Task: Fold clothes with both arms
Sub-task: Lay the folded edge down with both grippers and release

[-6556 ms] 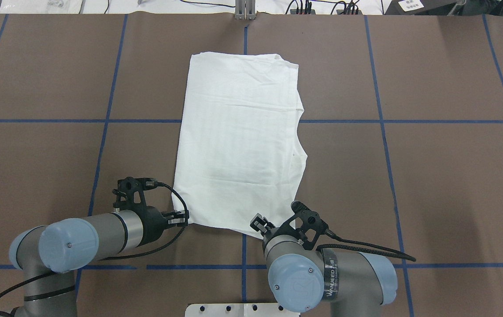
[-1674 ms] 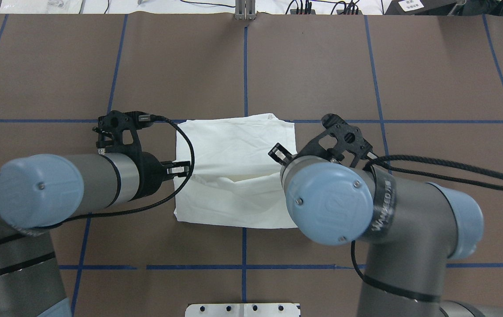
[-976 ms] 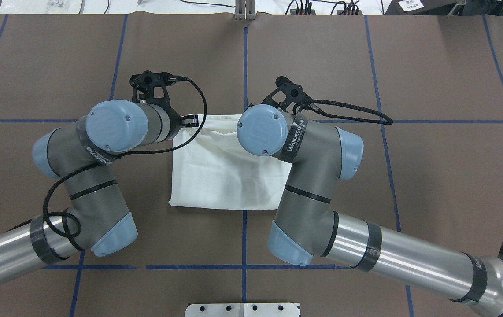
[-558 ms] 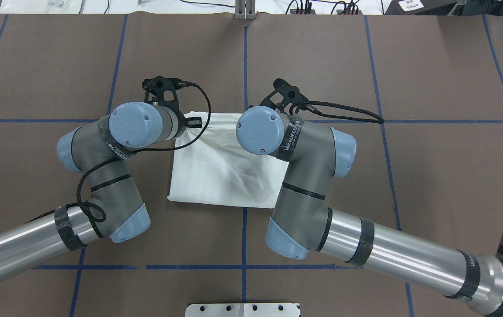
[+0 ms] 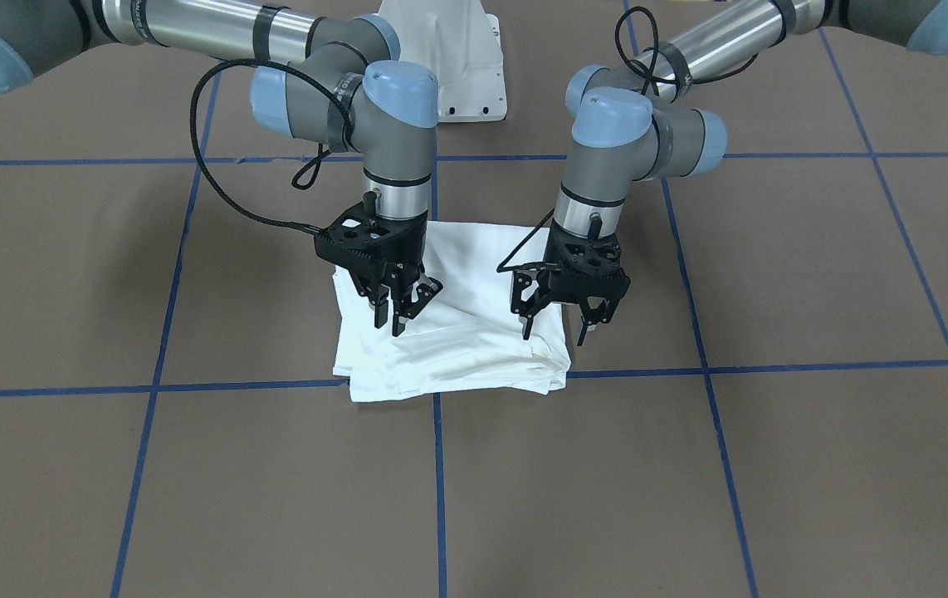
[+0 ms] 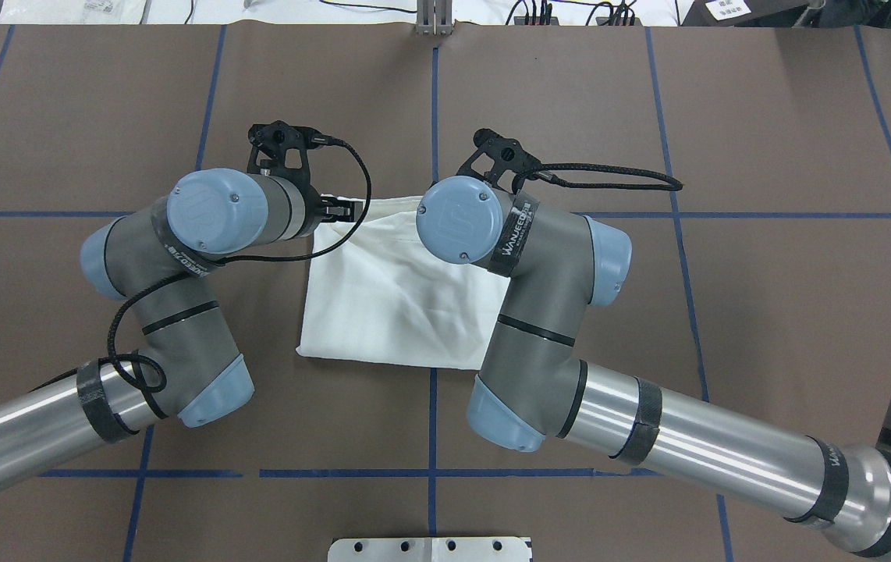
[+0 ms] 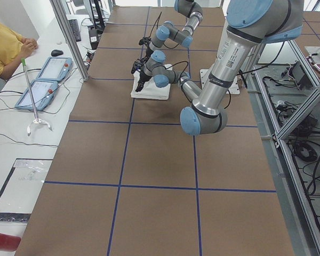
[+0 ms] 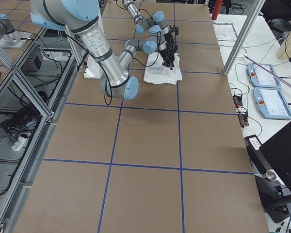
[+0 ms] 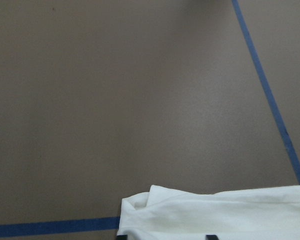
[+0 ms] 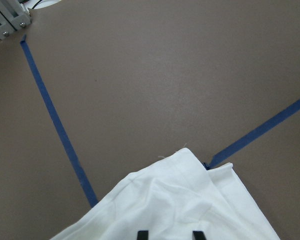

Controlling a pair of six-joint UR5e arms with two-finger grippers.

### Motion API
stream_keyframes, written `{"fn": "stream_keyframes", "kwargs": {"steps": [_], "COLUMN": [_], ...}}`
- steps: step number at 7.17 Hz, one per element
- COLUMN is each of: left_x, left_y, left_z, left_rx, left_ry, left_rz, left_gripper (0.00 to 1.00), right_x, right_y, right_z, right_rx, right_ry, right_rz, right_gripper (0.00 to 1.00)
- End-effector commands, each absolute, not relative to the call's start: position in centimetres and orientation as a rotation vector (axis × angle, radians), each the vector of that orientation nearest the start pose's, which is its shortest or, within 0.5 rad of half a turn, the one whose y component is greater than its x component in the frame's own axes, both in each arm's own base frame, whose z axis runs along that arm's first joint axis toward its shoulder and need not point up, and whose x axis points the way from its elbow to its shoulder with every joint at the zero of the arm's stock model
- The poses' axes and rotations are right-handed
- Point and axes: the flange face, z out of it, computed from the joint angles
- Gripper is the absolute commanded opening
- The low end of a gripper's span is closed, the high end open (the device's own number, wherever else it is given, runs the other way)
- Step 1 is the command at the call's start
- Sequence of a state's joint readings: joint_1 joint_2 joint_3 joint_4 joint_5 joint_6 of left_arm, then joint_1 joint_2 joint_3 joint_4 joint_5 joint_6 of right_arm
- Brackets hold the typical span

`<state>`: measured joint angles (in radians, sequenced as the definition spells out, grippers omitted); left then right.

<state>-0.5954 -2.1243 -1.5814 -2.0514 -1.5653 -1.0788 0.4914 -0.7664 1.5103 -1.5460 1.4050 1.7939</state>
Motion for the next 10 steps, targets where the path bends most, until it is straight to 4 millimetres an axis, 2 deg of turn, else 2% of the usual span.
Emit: {"fn": "stream_keyframes", "kwargs": {"steps": [1,3,4,5,6,7,8,9,10], "left_x": [48.4,48.4,48.1,46.5,45.6,45.0,45.0,45.0,45.0], "left_y": [-48.8,-48.6,-48.5,-48.1,-47.6,-47.8,-47.8,-47.7,-47.8], "left_z": [29.5,29.7,30.1,31.2,32.4,32.7,32.7,32.8,32.9], "left_rx": [0.552,0.555,0.573,0.654,0.655,0.647,0.646,0.642,0.640], "left_ry": [0.878,0.878,0.881,0.888,0.938,0.955,0.956,0.957,0.956], "left_rz": [-0.036,-0.021,0.002,0.094,0.133,0.139,0.138,0.132,0.127], "left_gripper": [1.00,1.00,1.00,1.00,1.00,1.00,1.00,1.00,1.00], "right_x": [-57.5,-57.6,-57.2,-59.1,-61.8,-62.3,-62.6,-62.7,-62.7], "right_y": [-48.0,-48.2,-49.3,-50.9,-52.9,-53.2,-53.1,-53.3,-53.2], "right_z": [19.7,19.4,19.8,19.5,18.1,18.2,19.2,20.2,20.3], "right_rx": [0.269,0.289,0.310,0.314,0.311,0.312,0.308,0.306,0.305], "right_ry": [-0.748,-0.743,-0.721,-0.680,-0.644,-0.658,-0.641,-0.625,-0.624], "right_rz": [0.718,0.679,0.647,0.628,0.631,0.634,0.631,0.629,0.629], "right_gripper": [1.00,1.00,1.00,1.00,1.00,1.00,0.93,0.75,0.68]}}
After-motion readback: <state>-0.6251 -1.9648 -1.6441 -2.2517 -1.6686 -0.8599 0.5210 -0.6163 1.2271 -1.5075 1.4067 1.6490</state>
